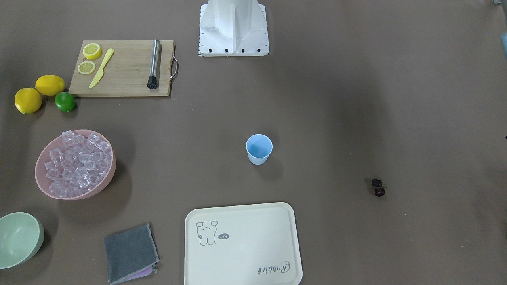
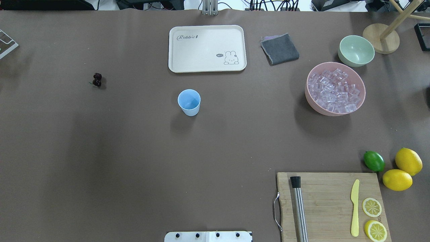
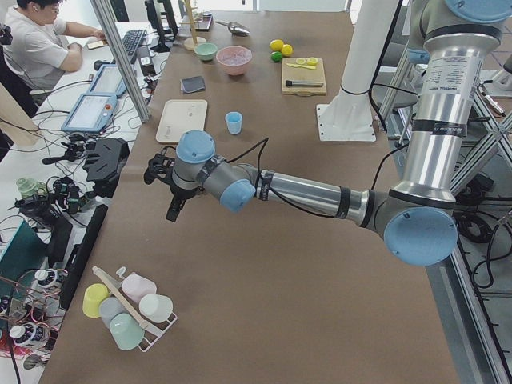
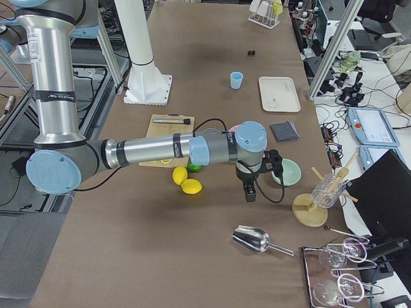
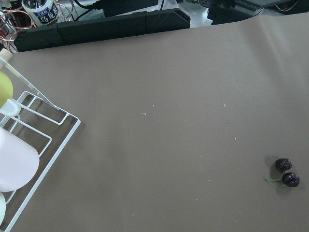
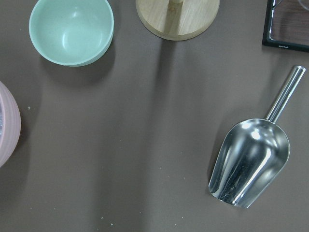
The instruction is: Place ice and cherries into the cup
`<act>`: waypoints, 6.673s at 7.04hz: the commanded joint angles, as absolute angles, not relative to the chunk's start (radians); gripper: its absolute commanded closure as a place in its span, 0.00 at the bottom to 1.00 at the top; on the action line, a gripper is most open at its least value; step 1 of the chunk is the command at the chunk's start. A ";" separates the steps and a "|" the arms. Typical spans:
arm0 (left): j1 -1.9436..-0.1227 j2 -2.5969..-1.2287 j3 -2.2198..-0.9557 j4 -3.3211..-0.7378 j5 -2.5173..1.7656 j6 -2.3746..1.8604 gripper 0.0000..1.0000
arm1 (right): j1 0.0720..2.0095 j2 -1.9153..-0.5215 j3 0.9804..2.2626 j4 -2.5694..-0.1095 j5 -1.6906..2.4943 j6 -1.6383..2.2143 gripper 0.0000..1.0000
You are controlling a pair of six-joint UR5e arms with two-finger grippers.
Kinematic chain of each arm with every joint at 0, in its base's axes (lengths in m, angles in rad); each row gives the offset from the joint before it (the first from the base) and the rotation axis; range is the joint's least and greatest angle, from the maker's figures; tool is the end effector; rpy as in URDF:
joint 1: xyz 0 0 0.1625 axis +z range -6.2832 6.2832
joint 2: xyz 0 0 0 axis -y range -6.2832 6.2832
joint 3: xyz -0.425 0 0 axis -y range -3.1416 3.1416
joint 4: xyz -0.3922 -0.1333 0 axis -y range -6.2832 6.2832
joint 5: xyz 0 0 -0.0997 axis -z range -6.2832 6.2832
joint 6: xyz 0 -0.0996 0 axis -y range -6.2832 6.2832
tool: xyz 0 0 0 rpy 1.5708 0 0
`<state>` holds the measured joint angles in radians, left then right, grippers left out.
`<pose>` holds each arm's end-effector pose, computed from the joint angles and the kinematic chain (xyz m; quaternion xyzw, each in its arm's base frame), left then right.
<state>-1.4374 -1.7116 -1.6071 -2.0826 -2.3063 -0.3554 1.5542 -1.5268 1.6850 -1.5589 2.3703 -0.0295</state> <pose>0.0099 -0.5734 0.5078 0.2239 0.4046 0.0234 0.8864 0.0533 -0.5170 0.5768 0.0808 -0.3873 -0.0542 0.9168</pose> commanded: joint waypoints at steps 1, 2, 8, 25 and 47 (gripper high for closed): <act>-1.434 -1.704 -1.582 -2.161 -2.312 -0.363 0.03 | 1.559 -1.528 1.672 -1.555 2.368 -0.040 0.01; -1.433 -1.709 -1.565 -2.158 -2.307 -0.367 0.03 | 1.557 -1.525 1.655 -1.551 2.368 -0.032 0.01; -1.427 -1.701 -1.559 -2.164 -2.304 -0.360 0.03 | 1.347 -1.435 1.789 -1.548 2.353 0.337 0.01; -1.394 -1.747 -1.471 -2.178 -2.304 -0.356 0.03 | 0.916 -1.486 1.821 -1.253 2.097 0.606 0.21; -1.229 -1.798 -1.457 -2.203 -2.283 -0.373 0.03 | 0.509 -0.537 1.405 -1.571 1.730 1.267 1.00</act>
